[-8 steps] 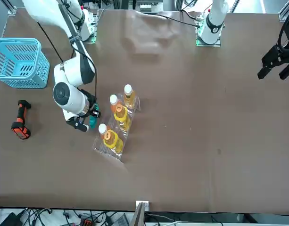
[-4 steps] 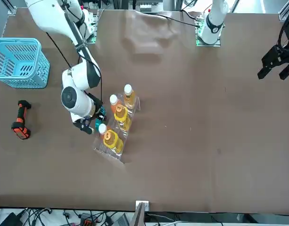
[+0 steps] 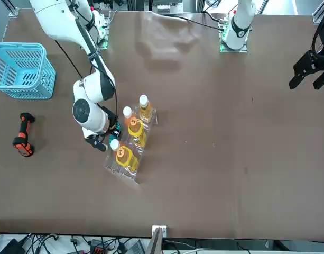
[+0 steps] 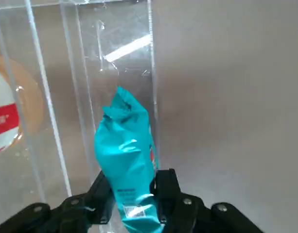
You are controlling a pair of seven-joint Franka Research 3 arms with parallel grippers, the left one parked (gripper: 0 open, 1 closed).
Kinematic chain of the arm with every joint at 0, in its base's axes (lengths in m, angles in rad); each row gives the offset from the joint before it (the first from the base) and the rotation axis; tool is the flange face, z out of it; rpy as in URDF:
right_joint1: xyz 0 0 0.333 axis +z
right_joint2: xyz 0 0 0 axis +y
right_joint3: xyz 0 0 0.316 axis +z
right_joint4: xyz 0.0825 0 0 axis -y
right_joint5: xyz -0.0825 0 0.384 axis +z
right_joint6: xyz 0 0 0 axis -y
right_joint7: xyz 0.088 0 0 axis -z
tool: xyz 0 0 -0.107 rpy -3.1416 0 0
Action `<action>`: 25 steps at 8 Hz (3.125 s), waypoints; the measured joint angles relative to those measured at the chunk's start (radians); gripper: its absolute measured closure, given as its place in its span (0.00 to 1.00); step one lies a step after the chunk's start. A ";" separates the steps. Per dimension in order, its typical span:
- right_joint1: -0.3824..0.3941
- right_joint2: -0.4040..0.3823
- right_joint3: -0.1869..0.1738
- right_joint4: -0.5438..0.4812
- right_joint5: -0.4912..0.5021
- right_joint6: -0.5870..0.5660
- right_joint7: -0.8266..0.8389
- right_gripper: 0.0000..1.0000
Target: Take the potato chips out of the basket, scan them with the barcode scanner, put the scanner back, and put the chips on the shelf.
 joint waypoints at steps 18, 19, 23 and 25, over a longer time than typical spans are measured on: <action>-0.035 -0.066 -0.009 0.062 0.000 -0.082 -0.076 0.00; -0.065 -0.102 -0.013 0.078 0.000 -0.137 -0.129 0.00; -0.140 -0.199 -0.129 0.146 0.000 -0.324 -0.385 0.00; -0.165 -0.212 -0.185 0.267 -0.001 -0.504 -0.521 0.00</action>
